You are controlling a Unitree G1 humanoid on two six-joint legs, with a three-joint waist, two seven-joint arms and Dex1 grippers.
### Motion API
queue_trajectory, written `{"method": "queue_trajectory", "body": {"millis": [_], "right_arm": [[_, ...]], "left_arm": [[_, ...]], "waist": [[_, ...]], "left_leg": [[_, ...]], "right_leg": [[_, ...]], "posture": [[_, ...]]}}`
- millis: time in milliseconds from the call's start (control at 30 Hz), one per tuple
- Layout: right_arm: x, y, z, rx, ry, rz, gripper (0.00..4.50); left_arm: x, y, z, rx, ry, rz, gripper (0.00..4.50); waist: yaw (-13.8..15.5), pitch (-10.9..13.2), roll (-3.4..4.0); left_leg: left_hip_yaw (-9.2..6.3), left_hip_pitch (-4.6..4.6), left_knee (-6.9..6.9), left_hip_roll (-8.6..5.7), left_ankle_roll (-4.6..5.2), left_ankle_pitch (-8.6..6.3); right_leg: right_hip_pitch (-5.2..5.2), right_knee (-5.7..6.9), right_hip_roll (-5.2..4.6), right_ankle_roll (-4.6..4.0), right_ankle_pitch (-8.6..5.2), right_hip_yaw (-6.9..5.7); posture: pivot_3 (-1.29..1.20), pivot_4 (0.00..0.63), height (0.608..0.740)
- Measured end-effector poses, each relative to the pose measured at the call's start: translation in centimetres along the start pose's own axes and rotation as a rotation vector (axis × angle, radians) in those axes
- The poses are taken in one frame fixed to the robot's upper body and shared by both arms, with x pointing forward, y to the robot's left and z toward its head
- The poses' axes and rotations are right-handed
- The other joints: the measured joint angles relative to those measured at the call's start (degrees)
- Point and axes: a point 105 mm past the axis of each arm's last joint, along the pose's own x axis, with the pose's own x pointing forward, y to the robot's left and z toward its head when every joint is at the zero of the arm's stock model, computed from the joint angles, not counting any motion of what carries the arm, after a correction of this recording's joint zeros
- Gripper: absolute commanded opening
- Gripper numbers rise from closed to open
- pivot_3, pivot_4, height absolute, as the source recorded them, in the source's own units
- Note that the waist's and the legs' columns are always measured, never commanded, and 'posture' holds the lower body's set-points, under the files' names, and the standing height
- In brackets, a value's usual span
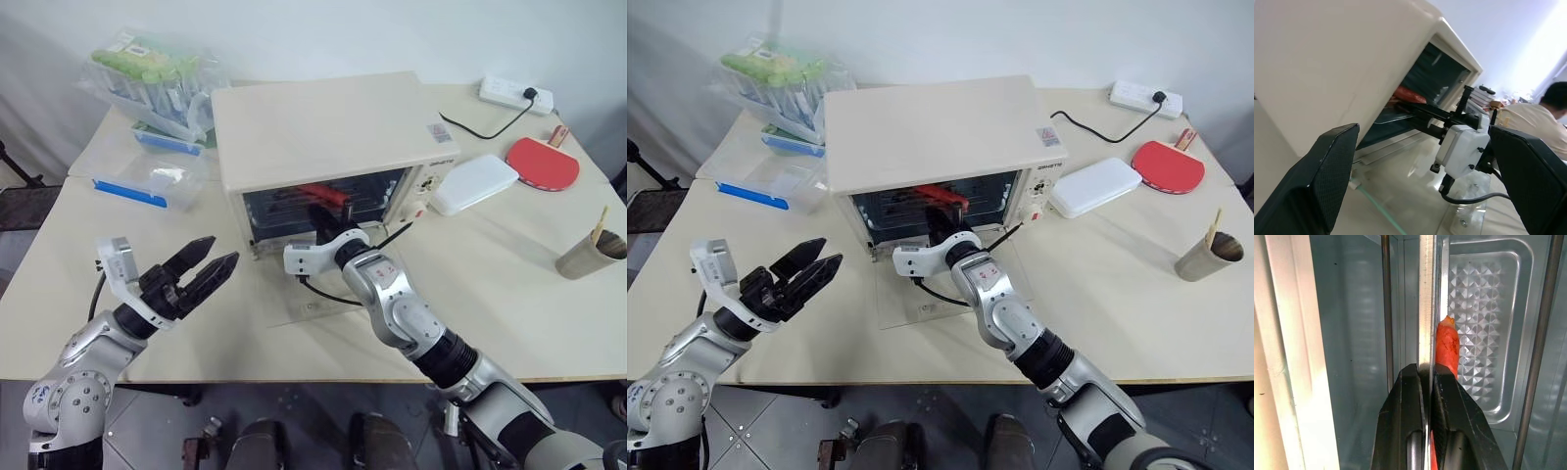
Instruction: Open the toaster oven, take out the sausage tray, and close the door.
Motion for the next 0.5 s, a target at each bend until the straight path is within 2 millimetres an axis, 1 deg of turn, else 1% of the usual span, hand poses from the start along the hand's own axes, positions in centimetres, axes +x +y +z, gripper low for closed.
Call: {"method": "queue_trajectory", "body": {"millis": [133,233,367,500], "right_arm": [[0.8,-0.3,-0.1,-0.011,0.007,-0.002,0.05],[1.2,-0.2,-0.3,-0.015,0.008,-0.003,0.05],[1.6,-0.3,0.0,-0.015,-0.009,-0.008,0.05],[1.6,-0.4,0.3,-0.013,-0.019,-0.012,0.05]], "left_arm": [[0.5,-0.8,-0.7,-0.028,0.06,-0.064,4.5],[1.5,-1.0,-0.2,-0.01,0.051,-0.114,4.5],[3.3,0.3,1.2,0.044,-0.001,-0.137,4.5],[3.9,1.0,1.9,0.068,-0.022,-0.153,4.5]], "waist": [[0.0,0.0,0.02],[0.1,0.0,0.02],[-0.1,0.0,0.03],[-0.4,0.0,0.03]], "left_leg": [[0.0,0.0,-0.01,0.02,-0.06,0.03],[0.0,0.0,0.0,0.02,-0.07,0.05],[0.26,-0.01,-0.03,0.1,-0.16,0.11],[0.35,0.0,-0.27,0.14,-0.24,0.15]], "right_leg": [[0.0,-0.01,0.04,0.0,0.0,0.0],[0.0,-0.01,0.04,0.0,0.0,0.01],[-0.01,-0.04,0.16,-0.02,-0.01,0.01],[-0.09,-0.04,0.23,-0.02,-0.01,0.01]], "posture": [[0.0,0.15,0.74],[0.0,0.15,0.74],[0.0,0.15,0.74],[0.0,0.15,0.74]]}}
